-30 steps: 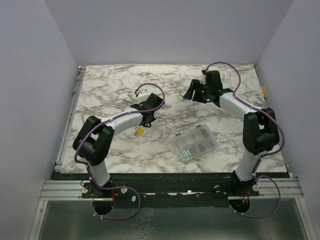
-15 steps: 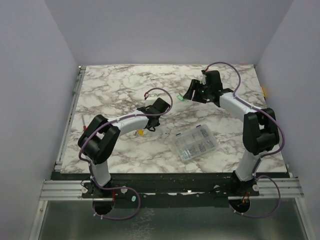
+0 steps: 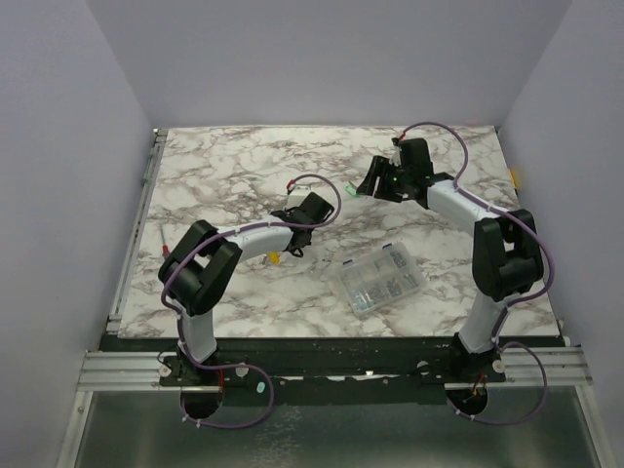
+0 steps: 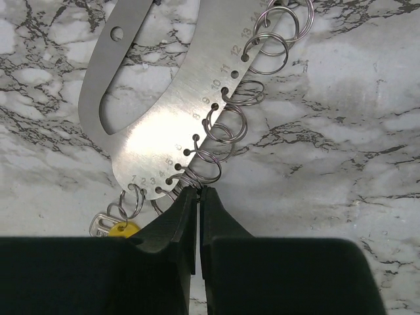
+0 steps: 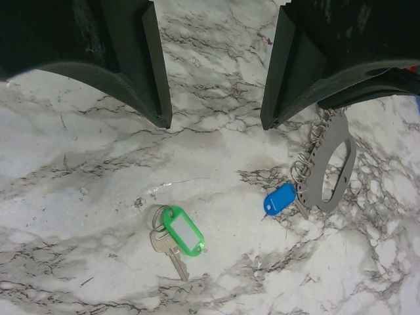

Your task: Put the keys on the keyring

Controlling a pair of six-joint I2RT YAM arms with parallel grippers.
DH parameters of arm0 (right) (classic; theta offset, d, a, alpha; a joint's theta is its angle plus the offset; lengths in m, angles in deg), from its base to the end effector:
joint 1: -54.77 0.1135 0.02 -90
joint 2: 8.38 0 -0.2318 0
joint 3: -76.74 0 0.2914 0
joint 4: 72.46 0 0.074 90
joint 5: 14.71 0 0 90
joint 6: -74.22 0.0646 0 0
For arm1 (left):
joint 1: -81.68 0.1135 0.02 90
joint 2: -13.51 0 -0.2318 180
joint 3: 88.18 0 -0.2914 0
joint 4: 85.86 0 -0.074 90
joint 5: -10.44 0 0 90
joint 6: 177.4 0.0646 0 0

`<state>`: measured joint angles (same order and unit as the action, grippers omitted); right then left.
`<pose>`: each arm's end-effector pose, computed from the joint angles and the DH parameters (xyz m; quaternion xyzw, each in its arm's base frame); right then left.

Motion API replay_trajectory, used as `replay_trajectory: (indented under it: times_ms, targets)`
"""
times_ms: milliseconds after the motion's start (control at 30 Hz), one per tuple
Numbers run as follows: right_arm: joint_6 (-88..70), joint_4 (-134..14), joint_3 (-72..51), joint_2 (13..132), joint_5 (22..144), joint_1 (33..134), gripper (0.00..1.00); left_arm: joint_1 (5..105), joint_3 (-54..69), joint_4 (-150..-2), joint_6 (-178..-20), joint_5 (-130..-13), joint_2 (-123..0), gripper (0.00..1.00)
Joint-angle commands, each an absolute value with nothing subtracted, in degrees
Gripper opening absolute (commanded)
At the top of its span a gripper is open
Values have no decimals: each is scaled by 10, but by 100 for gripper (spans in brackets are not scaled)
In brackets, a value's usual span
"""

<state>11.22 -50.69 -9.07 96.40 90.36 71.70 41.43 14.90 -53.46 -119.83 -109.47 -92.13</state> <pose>0.4333 0.1495 0.1539 0.0247 0.9025 0.2651 0.3386 0.3267 -0.2344 0.0829 -0.0004 0.9378 0.0585 0.3422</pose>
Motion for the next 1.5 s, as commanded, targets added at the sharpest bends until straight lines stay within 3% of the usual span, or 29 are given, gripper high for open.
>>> replay_trajectory:
  times_ms: [0,467,500,567,633,667,867,1067,1467]
  targets:
    - [112,-513,-91,977,917,721,66,412,150,-549,-1182,-1111,-920,1]
    - [105,-515,-90,969,933,720,66,423,195,-549,-1193,-1041,-751,2]
    - [103,-518,-88,968,939,721,68,428,203,-549,-1201,-1030,-738,13]
    - [101,-527,-82,964,953,722,72,439,225,-548,-1219,-1015,-706,48]
    - [98,-531,-80,962,962,722,74,451,250,-548,-1232,-1002,-672,68]
    - [97,-532,-79,962,963,723,74,454,262,-548,-1235,-1000,-657,72]
    - [91,-532,-82,969,971,730,75,475,306,-529,-1222,-998,-577,73]
    - [88,-528,-90,978,975,757,73,483,319,-530,-1156,-992,-567,59]
    - [-5,-540,-100,1016,1031,850,68,487,279,-477,-991,-1027,-551,53]
